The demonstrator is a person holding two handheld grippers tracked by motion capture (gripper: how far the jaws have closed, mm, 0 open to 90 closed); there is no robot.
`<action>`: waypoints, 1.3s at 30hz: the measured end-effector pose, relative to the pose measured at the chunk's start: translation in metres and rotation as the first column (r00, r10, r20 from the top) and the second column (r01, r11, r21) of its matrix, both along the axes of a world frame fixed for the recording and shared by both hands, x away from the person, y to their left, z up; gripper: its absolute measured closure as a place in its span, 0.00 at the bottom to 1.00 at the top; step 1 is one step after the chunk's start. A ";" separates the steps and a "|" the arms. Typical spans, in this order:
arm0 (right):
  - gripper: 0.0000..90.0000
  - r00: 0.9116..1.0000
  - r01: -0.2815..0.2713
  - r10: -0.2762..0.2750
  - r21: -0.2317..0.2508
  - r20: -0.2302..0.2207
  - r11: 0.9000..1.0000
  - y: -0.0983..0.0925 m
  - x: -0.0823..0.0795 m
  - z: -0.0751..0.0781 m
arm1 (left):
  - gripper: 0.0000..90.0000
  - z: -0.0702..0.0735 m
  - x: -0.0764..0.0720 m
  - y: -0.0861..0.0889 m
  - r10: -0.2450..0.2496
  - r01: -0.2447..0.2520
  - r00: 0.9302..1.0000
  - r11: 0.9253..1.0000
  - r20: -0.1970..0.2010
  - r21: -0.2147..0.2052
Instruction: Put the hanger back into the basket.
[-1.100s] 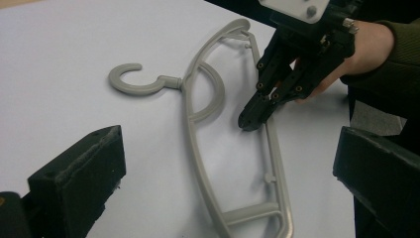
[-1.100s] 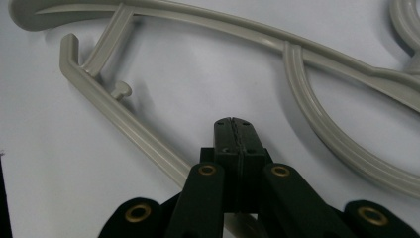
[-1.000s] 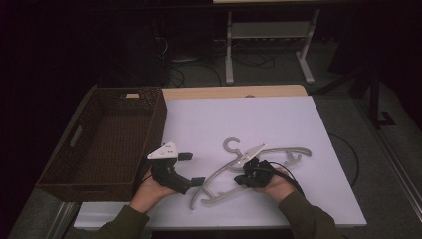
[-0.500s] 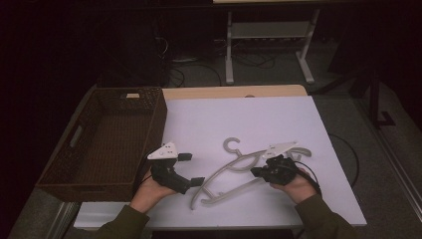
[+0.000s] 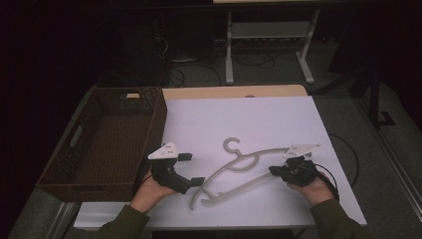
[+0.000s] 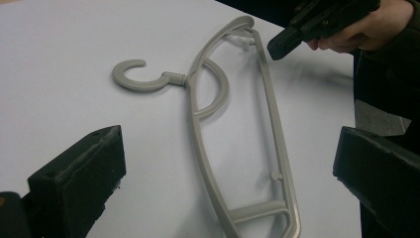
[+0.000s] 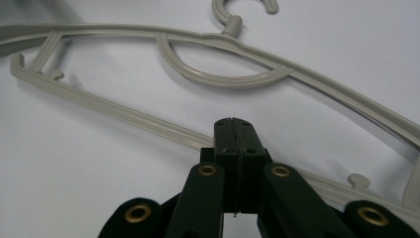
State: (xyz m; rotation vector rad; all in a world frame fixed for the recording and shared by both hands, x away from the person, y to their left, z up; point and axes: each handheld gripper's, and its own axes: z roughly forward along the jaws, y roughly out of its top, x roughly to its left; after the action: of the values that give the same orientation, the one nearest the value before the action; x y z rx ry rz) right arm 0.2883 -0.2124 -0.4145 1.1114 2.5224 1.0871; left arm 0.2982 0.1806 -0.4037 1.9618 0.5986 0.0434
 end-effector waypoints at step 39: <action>1.00 0.998 -0.009 0.004 -0.079 -0.062 0.997 0.006 0.009 -0.019 | 0.00 -0.010 0.003 -0.018 -0.011 0.012 1.000 0.997 -0.010 0.082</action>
State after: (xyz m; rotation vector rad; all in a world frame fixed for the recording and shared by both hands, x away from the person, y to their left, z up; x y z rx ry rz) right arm 0.2975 -0.2061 -0.4334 1.1330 2.5930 0.9595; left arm 0.3013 0.1630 -0.4132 2.0459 0.6004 0.0521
